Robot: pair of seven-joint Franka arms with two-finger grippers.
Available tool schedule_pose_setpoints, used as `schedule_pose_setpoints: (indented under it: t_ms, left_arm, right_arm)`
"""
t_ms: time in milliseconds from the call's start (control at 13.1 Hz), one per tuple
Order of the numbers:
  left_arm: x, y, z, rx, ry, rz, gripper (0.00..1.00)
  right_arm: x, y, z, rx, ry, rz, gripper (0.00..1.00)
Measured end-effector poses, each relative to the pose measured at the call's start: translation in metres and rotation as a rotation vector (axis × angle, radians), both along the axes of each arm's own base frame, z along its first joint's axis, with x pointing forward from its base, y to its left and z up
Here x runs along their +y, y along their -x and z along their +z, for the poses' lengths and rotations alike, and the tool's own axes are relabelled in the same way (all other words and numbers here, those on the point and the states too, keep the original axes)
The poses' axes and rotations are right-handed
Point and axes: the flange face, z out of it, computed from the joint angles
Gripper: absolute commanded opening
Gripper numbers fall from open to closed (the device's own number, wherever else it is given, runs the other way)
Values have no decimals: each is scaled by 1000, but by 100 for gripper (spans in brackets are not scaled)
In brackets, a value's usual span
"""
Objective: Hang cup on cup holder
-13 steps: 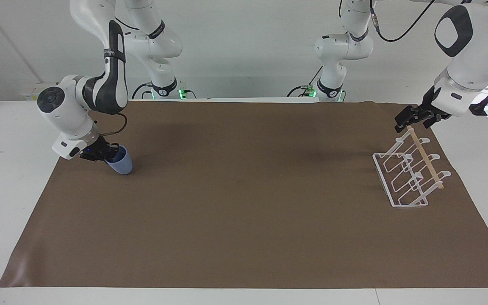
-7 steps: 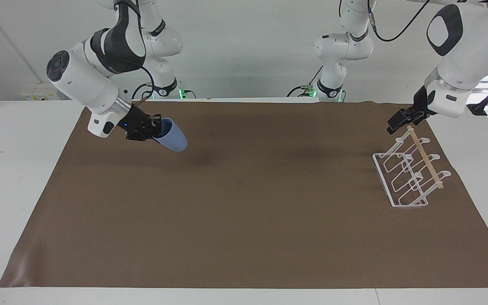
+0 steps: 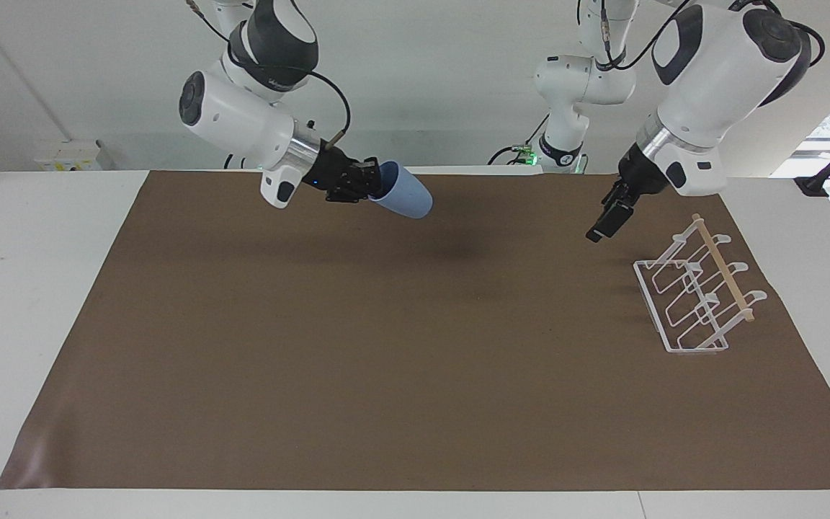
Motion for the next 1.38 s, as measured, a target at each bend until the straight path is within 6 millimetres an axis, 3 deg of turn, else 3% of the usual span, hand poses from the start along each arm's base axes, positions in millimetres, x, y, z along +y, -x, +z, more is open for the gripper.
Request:
schedule_pose_setpoints:
  t_ms: [153,306,536,1378]
  left_arm:
    - [-21,7,7,77,98,146,100]
    - [-50,19,10,136,124,242,100]
    - [-95,36,15,168,176,310,100]
    - [-147,89,-30,176,187,295,100]
  right_arm:
    - [33,8,0,18,-16,-79,0]
    - [54,14,-4,43,-40,-108,0]
    - [55,12,-12,67,-49,-123,0]
    - [54,12,-14,78,-49,-132,0]
